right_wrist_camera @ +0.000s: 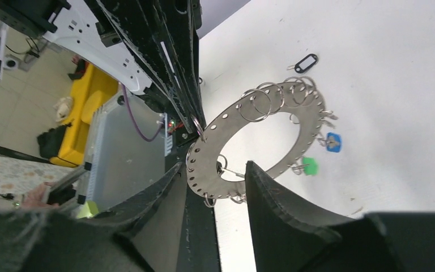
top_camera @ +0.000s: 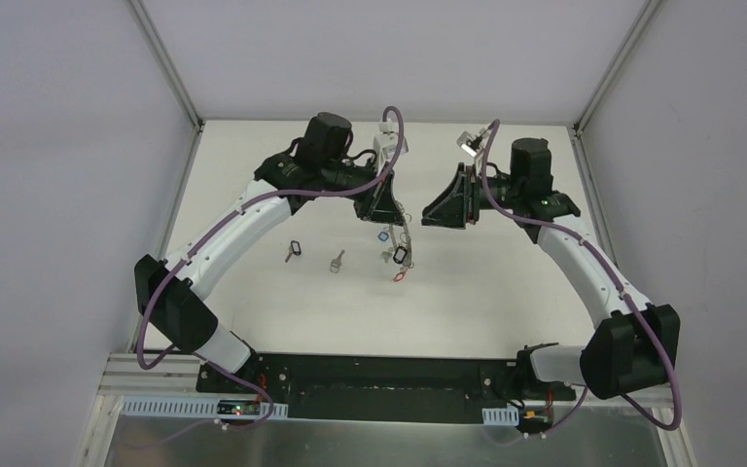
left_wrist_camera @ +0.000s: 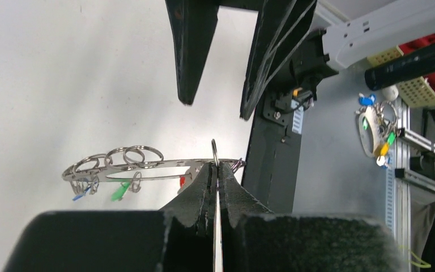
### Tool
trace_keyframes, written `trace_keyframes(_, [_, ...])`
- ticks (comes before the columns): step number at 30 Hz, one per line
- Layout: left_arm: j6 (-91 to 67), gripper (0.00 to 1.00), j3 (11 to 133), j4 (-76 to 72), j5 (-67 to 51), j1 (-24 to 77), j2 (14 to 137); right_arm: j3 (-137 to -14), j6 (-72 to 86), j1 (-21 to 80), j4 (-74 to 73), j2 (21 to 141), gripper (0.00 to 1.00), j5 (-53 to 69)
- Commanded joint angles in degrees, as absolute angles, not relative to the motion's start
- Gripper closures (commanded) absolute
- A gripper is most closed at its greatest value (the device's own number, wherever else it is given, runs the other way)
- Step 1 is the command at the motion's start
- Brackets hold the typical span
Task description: Put the keys on the keyring
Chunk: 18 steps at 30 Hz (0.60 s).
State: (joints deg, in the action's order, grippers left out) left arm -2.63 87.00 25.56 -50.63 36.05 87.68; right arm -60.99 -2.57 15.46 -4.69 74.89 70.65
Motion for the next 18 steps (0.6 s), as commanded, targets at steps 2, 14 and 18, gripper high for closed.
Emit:
trace_keyframes(2, [7.9,1.0,94.0,41.2,-49.9,37.9,88.9,-65.7,-14.7,16.0,-12.6,72.4,0.54,71.4])
trace_keyframes(14, [5.0,1.0,97.6,43.8,-52.9,39.5,90.2,-67.4,-20.4,22.3,-18.2,73.0,0.61,72.1])
trace_keyframes(18, [3.9,1.0,97.6,43.0,-53.9,39.9,90.5,-66.7,-19.3,22.7,-16.9,73.0,0.63,72.6])
